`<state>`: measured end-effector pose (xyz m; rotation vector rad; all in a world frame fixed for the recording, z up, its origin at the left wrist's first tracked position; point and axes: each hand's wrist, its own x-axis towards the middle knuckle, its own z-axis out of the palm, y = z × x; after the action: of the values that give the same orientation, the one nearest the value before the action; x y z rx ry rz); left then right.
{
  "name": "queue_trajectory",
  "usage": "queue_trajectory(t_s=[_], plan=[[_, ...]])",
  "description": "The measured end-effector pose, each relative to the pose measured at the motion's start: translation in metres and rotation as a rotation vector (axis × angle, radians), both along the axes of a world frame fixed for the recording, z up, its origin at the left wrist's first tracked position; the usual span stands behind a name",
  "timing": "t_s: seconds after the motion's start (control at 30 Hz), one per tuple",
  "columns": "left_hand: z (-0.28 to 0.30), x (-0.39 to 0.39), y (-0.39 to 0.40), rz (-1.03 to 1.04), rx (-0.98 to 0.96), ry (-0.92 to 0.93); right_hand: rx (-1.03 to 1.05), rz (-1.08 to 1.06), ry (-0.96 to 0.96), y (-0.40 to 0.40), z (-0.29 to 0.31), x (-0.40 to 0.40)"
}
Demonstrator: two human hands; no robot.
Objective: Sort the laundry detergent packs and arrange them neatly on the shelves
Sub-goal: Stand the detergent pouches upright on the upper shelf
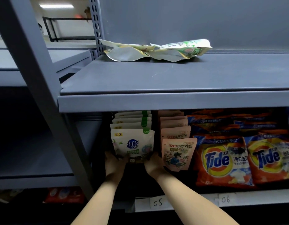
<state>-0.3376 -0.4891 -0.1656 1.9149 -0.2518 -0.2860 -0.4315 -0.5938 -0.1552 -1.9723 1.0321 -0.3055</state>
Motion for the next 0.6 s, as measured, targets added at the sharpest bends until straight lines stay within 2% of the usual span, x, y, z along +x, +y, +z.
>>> queue_trajectory(t_s=[0.27,0.4,0.5,0.6], plan=[[0.024,-0.018,0.01,-0.007,0.234,0.039,0.017,0.085,0.103,0.014,0.011,-0.029],[0.04,-0.032,0.015,-0.071,0.303,0.021,-0.058,0.133,0.205,0.018,0.031,-0.047],[0.054,-0.045,0.016,-0.164,0.355,-0.062,-0.153,0.227,0.269,0.013,0.051,-0.067],[0.069,-0.059,0.019,-0.276,0.468,-0.147,-0.238,0.313,0.23,0.008,0.072,-0.091]])
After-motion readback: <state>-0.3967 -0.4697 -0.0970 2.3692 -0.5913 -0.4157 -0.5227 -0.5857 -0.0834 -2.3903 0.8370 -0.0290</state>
